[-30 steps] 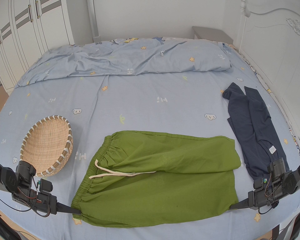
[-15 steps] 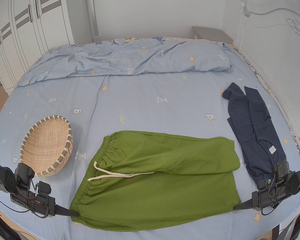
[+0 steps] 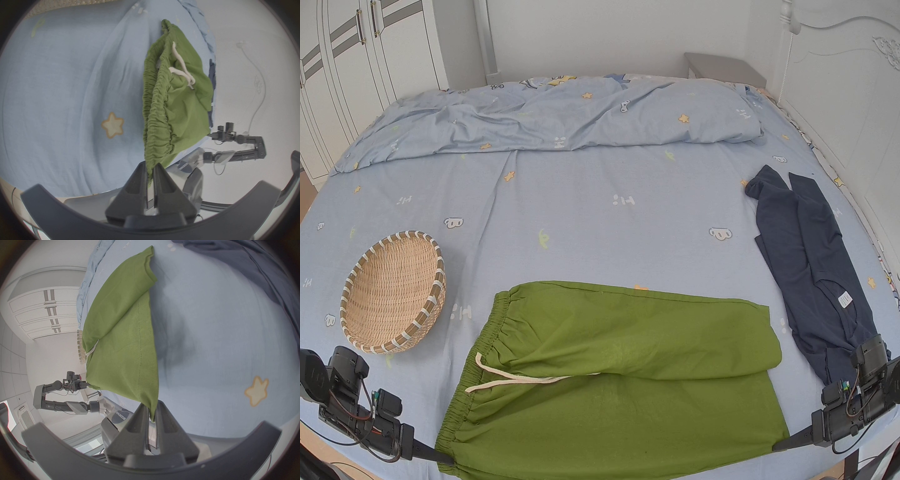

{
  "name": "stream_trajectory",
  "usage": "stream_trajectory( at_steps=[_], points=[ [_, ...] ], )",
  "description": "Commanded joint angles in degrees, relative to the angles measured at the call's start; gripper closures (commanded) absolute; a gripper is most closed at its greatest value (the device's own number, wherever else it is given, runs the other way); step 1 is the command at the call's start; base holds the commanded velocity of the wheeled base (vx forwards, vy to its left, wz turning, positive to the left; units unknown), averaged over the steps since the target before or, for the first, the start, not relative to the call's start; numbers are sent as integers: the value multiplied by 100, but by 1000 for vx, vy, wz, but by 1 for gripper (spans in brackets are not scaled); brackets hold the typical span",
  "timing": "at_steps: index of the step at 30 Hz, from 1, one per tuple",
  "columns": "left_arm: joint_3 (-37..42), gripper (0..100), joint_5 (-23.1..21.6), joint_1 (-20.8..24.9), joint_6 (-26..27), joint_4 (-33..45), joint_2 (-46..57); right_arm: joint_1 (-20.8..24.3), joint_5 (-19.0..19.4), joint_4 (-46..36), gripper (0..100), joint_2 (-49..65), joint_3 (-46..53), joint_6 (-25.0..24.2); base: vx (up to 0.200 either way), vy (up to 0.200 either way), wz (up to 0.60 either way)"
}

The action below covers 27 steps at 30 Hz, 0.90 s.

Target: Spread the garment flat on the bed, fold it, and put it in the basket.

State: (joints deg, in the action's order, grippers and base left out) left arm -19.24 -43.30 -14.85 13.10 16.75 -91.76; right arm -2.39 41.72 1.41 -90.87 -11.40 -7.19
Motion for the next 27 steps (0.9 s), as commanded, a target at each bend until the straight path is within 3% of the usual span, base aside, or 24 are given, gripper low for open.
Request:
stream_trajectory(
  at_steps=[1,3,21,22,23,27],
  points=[
    [350,100,199,219,-1,-286,44,2,-155,-18,100,148,235,-1,0,0,0],
    [561,100,243,272,-27,-559,53,-7,-366,-36,100,148,261,-1,0,0,0],
    [658,100,375,738,-62,-576,0,-16,-691,26,100,-19,331,7,0,0,0],
    [667,100,393,738,-62,-576,0,-7,-726,26,0,-27,322,42,0,0,0],
    [667,0,393,738,-54,-576,0,-7,-726,26,0,-27,322,42,0,0,0],
    [640,0,375,720,-62,-550,26,-16,-735,26,0,34,349,69,0,0,0]
  ],
)
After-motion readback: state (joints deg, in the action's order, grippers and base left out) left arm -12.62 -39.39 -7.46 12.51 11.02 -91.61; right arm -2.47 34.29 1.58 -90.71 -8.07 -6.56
